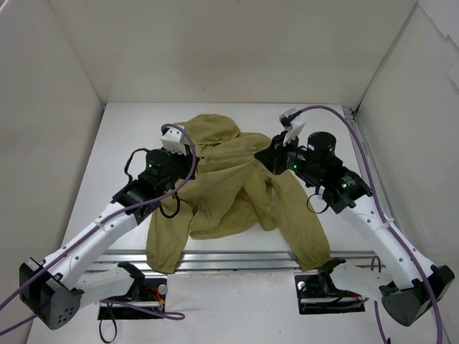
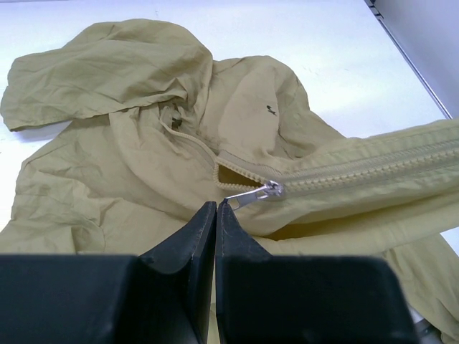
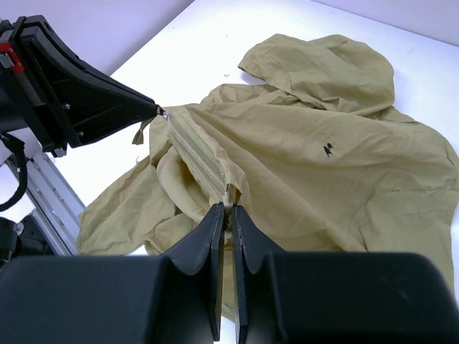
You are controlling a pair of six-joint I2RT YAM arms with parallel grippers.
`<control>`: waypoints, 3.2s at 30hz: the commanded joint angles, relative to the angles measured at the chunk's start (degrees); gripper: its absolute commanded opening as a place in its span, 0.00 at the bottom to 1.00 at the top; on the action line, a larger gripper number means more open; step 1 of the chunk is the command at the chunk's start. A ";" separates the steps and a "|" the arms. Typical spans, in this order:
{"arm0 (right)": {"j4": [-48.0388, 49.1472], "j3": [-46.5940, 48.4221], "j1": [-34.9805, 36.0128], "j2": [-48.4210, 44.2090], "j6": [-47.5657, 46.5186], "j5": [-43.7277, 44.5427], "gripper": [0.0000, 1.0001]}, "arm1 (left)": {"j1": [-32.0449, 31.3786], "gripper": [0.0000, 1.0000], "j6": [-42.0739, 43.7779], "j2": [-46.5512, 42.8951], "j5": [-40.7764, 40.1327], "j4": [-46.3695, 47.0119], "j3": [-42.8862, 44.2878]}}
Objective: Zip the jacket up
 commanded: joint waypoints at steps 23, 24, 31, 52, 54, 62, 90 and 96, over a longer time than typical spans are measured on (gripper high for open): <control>-0.11 10.45 -2.63 -1.03 -5.24 9.47 0.00 | 3.39 0.00 -0.60 -3.35 -6.11 -1.23 0.92; -0.29 10.72 -2.55 -0.94 -5.50 9.73 0.00 | 3.39 0.00 -0.69 -3.44 -6.02 -1.23 0.92; -0.38 14.32 -3.34 0.03 -6.64 11.49 0.00 | 3.92 0.00 -0.87 -3.35 -6.02 -1.32 1.27; -1.17 25.04 -4.31 3.28 -9.02 14.56 0.00 | 4.44 0.00 -1.57 -3.35 -4.88 -0.88 1.27; -1.17 26.01 -4.31 3.54 -9.11 14.83 0.00 | 4.97 0.00 -1.57 -3.35 -4.97 -0.88 1.09; -1.08 29.78 -4.48 4.69 -9.81 16.93 0.00 | 4.97 0.00 -1.74 -3.61 -4.79 -0.88 0.83; -0.90 39.19 -7.03 7.59 -14.20 28.54 0.00 | 6.03 0.00 -2.62 -5.11 -4.62 -1.58 -1.37; -0.90 40.60 -7.73 7.94 -14.73 29.94 0.00 | 6.03 0.00 -2.62 -5.28 -4.62 -1.94 -1.54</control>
